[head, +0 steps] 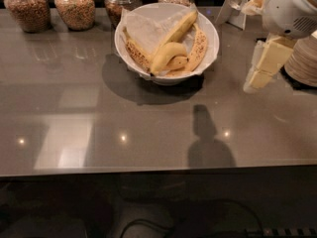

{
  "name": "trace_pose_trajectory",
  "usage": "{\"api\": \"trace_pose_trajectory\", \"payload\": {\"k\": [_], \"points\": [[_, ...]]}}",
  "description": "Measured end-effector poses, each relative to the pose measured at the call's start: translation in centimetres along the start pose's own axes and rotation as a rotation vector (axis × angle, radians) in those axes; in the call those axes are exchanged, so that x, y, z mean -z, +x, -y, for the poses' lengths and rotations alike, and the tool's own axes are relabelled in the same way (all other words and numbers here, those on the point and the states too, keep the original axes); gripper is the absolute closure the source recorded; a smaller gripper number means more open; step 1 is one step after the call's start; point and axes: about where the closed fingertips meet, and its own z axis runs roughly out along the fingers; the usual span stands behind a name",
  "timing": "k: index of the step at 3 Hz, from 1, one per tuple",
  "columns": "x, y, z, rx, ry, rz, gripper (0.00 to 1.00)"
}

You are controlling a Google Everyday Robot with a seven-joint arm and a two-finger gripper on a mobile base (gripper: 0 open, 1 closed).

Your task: Pick banana from white bowl

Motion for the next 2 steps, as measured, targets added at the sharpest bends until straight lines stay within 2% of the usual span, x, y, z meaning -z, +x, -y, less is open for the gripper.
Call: {"api": "trace_pose_trajectory", "payload": {"k": [1,2], "points": [[-2.0,-3.2,4.1,0.131,0.01,0.106,0.0],[-3.6,-7.9,7.0,0.301,-0.014,0.212,0.0]]}}
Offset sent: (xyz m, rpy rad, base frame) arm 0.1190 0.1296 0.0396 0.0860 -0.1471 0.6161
